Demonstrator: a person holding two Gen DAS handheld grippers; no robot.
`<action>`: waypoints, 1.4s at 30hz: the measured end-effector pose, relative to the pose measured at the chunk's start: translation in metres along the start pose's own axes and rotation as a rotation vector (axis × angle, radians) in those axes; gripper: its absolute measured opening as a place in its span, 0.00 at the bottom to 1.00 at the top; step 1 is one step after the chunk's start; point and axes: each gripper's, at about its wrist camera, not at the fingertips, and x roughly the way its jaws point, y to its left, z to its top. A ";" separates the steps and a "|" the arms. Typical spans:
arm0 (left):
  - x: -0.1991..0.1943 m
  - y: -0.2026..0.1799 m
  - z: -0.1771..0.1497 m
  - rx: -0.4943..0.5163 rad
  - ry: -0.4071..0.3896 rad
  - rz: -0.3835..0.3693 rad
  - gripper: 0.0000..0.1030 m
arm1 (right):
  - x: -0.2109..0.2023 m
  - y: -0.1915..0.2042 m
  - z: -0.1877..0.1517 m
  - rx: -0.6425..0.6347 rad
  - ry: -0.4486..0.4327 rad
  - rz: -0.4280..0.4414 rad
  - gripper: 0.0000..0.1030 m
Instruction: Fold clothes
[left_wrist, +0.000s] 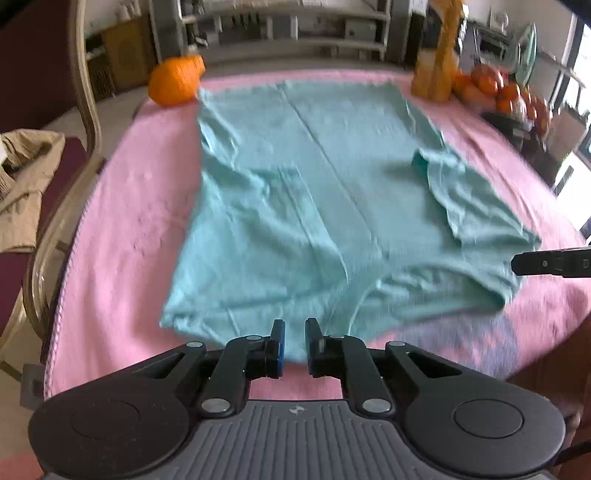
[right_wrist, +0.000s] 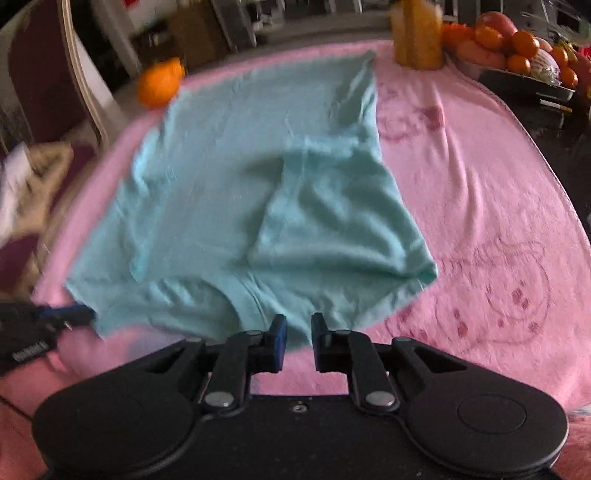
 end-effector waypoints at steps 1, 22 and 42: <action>-0.002 0.001 0.001 -0.014 -0.017 -0.001 0.11 | -0.002 0.000 0.003 0.011 -0.024 0.028 0.14; -0.022 0.010 0.020 -0.005 -0.070 0.045 0.15 | -0.007 0.018 0.009 -0.041 -0.033 0.089 0.14; 0.119 0.132 0.247 -0.232 -0.142 0.143 0.43 | 0.033 -0.012 0.272 0.132 -0.382 0.014 0.46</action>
